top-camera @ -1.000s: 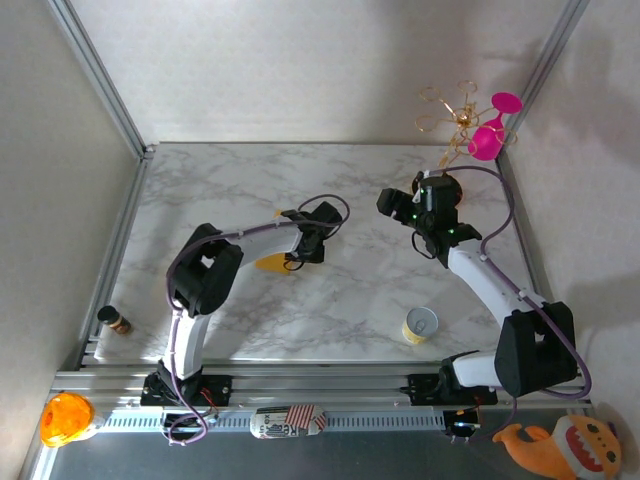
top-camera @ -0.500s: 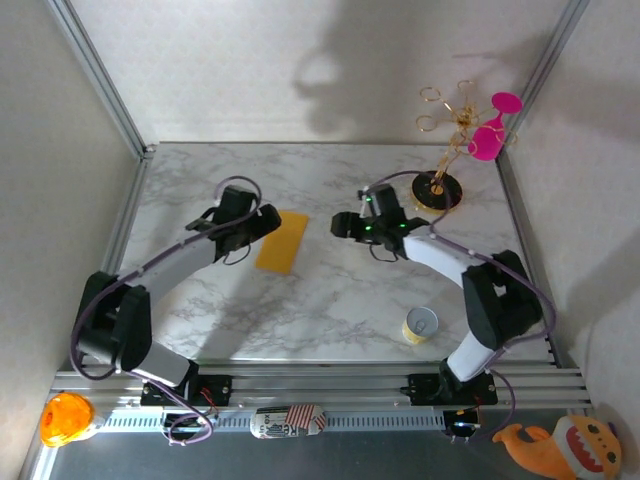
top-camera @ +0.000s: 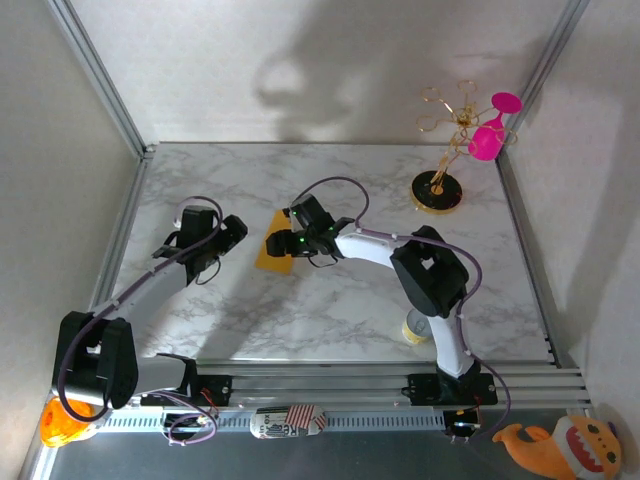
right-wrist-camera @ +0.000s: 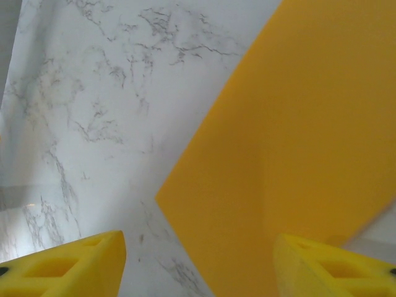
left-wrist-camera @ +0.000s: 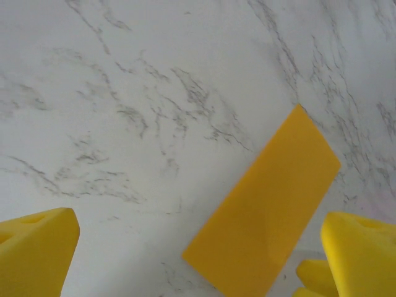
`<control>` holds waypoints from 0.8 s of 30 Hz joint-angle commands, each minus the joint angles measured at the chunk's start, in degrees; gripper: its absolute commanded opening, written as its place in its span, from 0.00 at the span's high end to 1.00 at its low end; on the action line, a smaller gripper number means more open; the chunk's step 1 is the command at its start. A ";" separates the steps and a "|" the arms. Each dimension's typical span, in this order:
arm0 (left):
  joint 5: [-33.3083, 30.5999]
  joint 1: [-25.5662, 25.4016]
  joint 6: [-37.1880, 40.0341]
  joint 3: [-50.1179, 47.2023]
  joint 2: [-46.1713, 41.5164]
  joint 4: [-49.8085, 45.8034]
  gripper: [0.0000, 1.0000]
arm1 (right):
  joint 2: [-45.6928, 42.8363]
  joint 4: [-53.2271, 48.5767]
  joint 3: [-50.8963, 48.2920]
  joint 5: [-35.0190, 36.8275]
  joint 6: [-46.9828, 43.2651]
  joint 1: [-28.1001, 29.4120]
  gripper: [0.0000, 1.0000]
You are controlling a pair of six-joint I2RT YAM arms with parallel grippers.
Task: Fold a paper plane with a square sheet of paper (pick it up from the middle)
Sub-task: Move the paper to the center of the table.
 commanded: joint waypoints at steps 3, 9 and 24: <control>2.45 1.02 -1.24 -0.92 -0.57 2.02 0.00 | 4.95 -4.28 5.02 -1.80 -0.14 0.32 0.37; 4.64 1.11 -0.73 -0.64 0.89 2.54 0.01 | 6.20 -9.27 5.03 -0.62 -5.31 0.09 0.39; 13.13 -1.43 -1.04 -0.12 4.13 6.86 0.00 | -9.06 -16.75 -12.78 -1.53 -26.42 -5.79 0.40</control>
